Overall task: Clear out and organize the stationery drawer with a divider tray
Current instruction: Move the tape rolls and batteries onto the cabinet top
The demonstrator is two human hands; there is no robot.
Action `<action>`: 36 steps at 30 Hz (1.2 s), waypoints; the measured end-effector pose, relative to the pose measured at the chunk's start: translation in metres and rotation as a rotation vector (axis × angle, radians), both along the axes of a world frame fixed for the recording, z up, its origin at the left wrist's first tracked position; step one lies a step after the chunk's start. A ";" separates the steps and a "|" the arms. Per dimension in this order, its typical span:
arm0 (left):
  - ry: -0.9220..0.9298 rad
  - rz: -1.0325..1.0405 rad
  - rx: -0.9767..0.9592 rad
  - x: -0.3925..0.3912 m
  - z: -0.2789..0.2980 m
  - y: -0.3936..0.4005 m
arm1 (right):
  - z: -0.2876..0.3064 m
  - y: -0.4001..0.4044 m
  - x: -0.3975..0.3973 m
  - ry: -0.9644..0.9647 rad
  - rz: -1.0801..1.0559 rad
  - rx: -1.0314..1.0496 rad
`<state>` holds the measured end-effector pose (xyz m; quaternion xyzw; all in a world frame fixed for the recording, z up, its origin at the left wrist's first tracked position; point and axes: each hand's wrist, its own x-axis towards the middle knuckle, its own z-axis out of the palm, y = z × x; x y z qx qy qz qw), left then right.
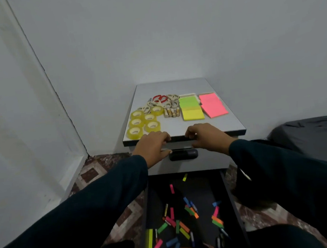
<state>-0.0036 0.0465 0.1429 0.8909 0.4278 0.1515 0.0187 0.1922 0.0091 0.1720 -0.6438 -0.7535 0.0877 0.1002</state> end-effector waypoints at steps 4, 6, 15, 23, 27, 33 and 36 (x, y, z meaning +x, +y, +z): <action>0.045 -0.006 -0.061 -0.009 -0.029 -0.019 | -0.028 -0.021 -0.002 -0.004 0.011 -0.070; 0.042 -0.013 -0.133 -0.014 -0.048 -0.025 | -0.048 -0.030 -0.001 0.000 0.007 -0.137; 0.223 0.002 -0.361 -0.034 -0.132 -0.041 | -0.133 -0.050 0.009 -0.055 0.026 -0.357; 0.359 0.062 -0.584 -0.040 -0.201 -0.041 | -0.206 -0.053 0.008 -0.027 0.039 -0.509; 0.384 0.046 -0.623 -0.033 -0.217 -0.032 | -0.231 -0.049 0.008 -0.023 0.033 -0.591; 0.396 0.019 -0.634 -0.021 -0.253 -0.021 | -0.265 -0.038 0.008 -0.004 0.016 -0.629; 0.419 0.004 -0.614 -0.017 -0.270 -0.018 | -0.281 -0.034 0.006 -0.019 0.019 -0.661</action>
